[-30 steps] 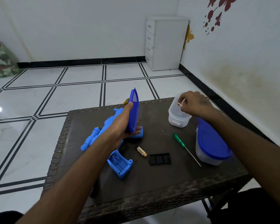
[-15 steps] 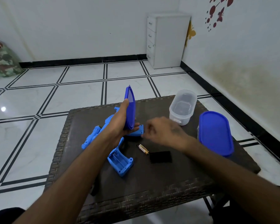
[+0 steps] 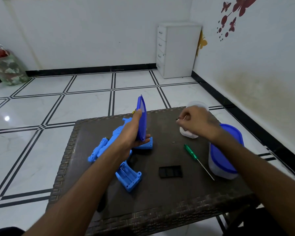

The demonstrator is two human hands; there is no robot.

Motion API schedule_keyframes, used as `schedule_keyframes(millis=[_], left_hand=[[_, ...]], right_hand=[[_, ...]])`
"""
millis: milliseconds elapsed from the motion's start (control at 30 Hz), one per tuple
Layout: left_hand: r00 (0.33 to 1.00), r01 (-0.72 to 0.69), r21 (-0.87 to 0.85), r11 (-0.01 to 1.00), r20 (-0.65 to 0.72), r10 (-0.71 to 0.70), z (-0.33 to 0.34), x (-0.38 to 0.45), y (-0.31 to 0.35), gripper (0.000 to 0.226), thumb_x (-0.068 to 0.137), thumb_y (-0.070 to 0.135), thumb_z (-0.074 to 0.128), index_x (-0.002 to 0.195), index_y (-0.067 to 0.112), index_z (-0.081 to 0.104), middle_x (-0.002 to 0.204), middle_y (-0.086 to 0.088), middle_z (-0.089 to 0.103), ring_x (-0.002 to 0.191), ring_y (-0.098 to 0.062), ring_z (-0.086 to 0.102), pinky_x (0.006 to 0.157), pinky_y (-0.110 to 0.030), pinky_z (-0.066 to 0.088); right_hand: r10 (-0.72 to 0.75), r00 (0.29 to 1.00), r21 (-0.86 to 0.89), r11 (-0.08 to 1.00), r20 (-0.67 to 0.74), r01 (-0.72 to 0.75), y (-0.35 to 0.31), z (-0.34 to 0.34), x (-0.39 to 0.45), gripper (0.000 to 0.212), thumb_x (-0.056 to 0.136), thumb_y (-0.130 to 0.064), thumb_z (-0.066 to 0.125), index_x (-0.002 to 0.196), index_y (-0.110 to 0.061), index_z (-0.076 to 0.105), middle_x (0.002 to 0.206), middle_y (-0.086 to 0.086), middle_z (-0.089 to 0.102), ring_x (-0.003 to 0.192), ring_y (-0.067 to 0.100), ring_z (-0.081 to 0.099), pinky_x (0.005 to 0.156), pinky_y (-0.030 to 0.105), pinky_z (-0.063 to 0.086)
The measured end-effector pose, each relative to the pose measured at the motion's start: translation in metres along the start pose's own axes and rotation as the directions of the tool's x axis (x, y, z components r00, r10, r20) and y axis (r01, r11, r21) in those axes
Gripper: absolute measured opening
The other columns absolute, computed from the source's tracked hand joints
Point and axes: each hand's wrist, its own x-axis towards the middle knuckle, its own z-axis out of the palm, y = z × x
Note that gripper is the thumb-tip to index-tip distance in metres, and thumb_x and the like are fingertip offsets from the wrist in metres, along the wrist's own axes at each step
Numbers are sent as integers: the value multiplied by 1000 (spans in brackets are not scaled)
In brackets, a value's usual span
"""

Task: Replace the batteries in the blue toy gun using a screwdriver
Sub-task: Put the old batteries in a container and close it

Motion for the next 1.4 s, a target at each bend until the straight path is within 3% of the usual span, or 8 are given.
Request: schedule_keyframes(millis=[267,400,500,633,767,833,1067,1400], left_hand=[[999,-37,209,977,0,38,40,15,1,52,88,63,52,118,21,49,113,-8,61,96,-24,68,87,-40,58],[990,-140,401,905,25,142,56,27,-7,71,79,73,52,127,21,53,110,1,62,97,-18,64,92,-43,55],[967,-227,582,780,38,254,70,36,-13,76,76,75,52,134,27,50,129,5,57,106,-15,57,94,-35,49],[899,-321,802,504,92,428,109,43,-16,78,78,71,53,139,24,43,135,0,51,117,-22,54,90,-36,43],[856,-371,882,292,203,475,149,51,-22,74,81,65,55,139,21,40,136,-6,45,121,-28,47,92,-43,46],[848,-367,902,227,224,481,157,58,-24,70,83,62,54,139,22,39,141,-8,39,127,-30,41,93,-44,45],[853,-318,946,72,252,458,159,71,-25,78,88,67,44,150,24,29,155,-12,27,132,-34,39,96,-45,44],[844,-297,941,-161,338,418,158,74,-14,85,82,80,38,144,22,39,153,-17,33,105,-34,61,78,-39,50]], right_hand=[[159,987,-275,950,21,-147,64,4,80,23,85,-34,68,99,-17,70,99,9,71,91,27,65,72,32,49],[175,983,-147,972,-55,-182,79,6,89,19,87,-27,62,101,-16,70,105,9,70,95,28,63,76,32,49],[179,976,122,979,-125,-164,85,1,91,29,94,-35,54,107,-14,69,107,7,69,101,29,64,86,38,51],[255,966,496,844,-35,-205,91,-11,97,52,95,-52,42,104,-5,64,98,13,69,85,30,68,85,48,54],[245,968,415,888,-62,-198,106,-11,103,14,85,-20,63,90,-10,72,98,9,73,95,24,66,91,40,53],[281,959,456,860,-45,-231,115,-9,107,19,82,-8,68,100,-14,74,102,8,72,102,23,66,97,40,53],[269,957,432,880,-108,-198,120,-7,126,19,84,-3,69,98,-12,76,98,7,73,101,22,67,94,38,54],[218,973,409,897,-74,-170,120,-11,141,15,81,-3,75,92,-12,78,90,6,74,95,19,69,85,33,57]])
